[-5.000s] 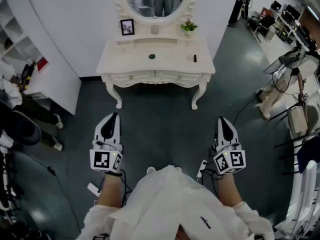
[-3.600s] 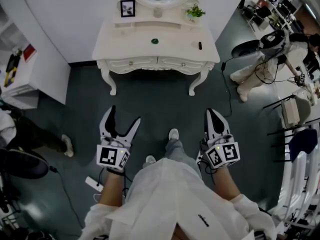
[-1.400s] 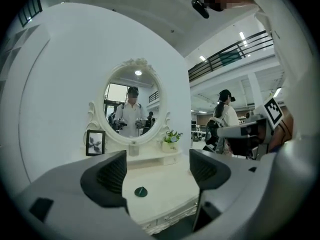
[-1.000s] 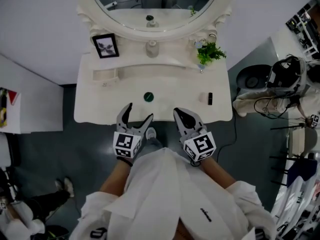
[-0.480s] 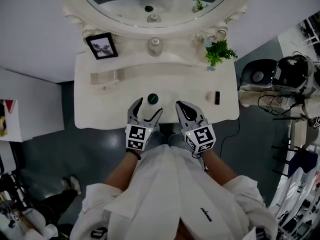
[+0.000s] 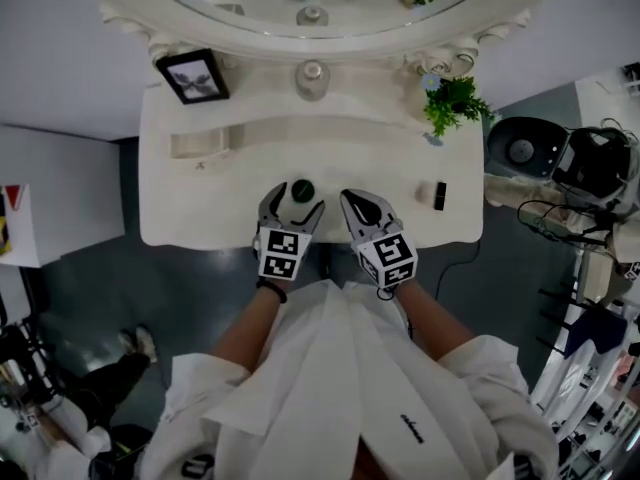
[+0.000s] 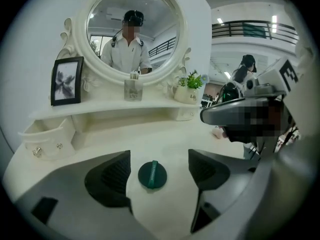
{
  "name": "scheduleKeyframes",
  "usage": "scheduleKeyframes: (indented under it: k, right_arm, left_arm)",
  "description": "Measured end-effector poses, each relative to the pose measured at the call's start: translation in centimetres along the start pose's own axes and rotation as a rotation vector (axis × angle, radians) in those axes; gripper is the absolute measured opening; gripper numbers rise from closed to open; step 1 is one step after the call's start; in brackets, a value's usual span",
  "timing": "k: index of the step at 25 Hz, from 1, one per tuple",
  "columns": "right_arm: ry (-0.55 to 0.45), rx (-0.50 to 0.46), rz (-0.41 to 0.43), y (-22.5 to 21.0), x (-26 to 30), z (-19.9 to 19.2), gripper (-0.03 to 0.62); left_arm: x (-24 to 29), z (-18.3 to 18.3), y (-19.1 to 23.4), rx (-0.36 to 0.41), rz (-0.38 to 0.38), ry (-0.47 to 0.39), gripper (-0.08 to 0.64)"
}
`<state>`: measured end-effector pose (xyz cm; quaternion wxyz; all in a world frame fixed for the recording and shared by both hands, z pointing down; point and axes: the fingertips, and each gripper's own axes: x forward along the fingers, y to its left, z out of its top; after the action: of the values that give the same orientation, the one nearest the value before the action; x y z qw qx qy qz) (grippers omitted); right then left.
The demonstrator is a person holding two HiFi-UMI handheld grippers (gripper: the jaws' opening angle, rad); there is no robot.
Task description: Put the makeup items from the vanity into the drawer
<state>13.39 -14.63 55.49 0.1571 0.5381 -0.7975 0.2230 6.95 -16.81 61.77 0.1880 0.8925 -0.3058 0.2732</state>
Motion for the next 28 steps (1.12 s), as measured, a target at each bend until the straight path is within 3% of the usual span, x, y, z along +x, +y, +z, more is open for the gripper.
scheduleKeyframes:
  k: [11,19,28]
  right_arm:
    - [0.150,0.071,0.058,-0.7,4.6,-4.4,0.018]
    - [0.171,0.097,0.049,-1.2,5.1,-5.3,0.018]
    - [0.168,0.103,0.055,-1.3,4.8,-5.7,0.018]
  left_arm:
    - [4.1,-3.4,0.9,-0.028,0.045,0.181,0.368]
    - [5.0,-4.3,1.2,-0.038,0.062,0.218,0.317]
    - [5.0,-4.1,1.7,0.013,0.111,0.216,0.254]
